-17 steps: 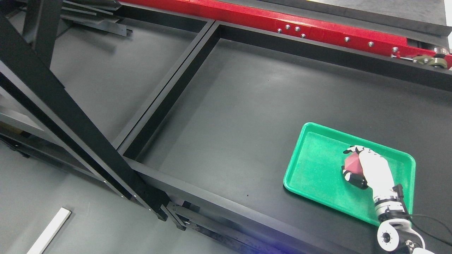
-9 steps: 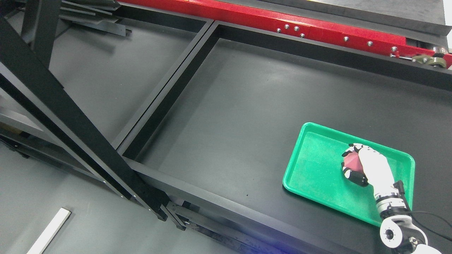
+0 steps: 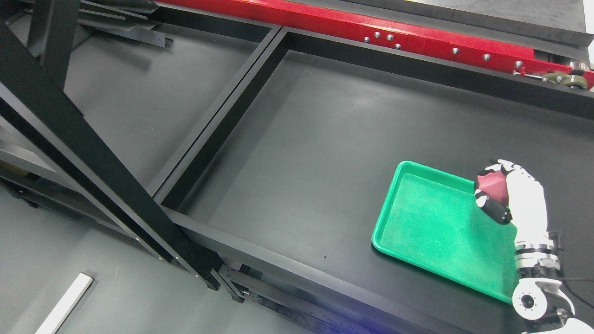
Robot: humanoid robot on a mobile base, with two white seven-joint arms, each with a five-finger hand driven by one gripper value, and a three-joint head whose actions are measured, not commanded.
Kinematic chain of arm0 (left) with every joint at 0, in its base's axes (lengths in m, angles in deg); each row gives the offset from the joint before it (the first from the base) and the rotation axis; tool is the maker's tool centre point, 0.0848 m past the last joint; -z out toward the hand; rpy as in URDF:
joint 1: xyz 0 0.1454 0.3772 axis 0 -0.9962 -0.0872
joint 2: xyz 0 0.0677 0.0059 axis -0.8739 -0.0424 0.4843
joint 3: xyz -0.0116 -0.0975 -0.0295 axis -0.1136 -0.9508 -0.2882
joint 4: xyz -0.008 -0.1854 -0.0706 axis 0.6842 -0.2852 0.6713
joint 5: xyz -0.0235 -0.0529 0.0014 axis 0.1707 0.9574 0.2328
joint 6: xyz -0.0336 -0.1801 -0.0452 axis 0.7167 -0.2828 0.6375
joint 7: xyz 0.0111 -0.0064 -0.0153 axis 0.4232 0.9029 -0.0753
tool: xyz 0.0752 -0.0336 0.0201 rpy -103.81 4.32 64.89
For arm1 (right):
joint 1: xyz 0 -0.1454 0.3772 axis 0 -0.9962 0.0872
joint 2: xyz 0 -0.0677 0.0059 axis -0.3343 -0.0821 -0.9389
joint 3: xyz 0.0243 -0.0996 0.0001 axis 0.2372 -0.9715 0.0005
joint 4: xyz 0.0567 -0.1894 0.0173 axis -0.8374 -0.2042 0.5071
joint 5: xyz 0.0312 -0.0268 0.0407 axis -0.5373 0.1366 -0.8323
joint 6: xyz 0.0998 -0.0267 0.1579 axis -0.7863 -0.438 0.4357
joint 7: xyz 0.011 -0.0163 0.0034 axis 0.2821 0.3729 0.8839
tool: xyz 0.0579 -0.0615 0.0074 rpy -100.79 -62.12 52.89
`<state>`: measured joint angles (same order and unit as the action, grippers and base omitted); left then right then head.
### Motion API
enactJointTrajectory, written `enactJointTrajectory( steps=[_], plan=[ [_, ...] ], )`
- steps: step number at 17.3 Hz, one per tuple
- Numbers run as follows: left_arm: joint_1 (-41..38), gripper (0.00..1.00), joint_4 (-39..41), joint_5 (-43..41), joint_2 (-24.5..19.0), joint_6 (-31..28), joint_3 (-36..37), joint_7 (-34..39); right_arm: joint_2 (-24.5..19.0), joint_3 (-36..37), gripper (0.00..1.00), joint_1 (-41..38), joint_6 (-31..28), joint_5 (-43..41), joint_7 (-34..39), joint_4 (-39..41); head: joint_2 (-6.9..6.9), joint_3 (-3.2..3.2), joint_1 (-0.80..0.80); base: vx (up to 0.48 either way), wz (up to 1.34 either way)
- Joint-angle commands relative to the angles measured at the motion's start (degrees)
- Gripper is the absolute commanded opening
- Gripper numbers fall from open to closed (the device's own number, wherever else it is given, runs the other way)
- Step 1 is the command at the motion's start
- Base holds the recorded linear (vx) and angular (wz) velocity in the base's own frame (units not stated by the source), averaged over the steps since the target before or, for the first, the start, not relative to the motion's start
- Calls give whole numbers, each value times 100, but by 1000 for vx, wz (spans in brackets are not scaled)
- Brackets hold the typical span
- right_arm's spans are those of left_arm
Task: Pick pink block from left shelf to tray
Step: 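Lift the pink block out of the green tray with the right hand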
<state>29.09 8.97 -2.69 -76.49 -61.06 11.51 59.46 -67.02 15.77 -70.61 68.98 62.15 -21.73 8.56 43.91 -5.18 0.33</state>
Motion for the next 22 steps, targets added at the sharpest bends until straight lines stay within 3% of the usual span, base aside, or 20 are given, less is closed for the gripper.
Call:
enactJointTrajectory(
  steps=[1, 7, 22],
  plan=[
    [-53, 100, 0, -9, -100, 6, 0, 4, -119, 581, 3, -170, 43, -544, -150, 549, 0, 0, 0, 0, 0],
    [-53, 100, 0, -9, -100, 6, 0, 4, -374, 599, 3, -294, 52, -562, -184, 699, 0, 0, 0, 0, 0],
    [-53, 100, 0, -9, -100, 6, 0, 4, -365, 581, 3, -382, 52, -562, -325, 699, 0, 0, 0, -38, 75]
  ],
)
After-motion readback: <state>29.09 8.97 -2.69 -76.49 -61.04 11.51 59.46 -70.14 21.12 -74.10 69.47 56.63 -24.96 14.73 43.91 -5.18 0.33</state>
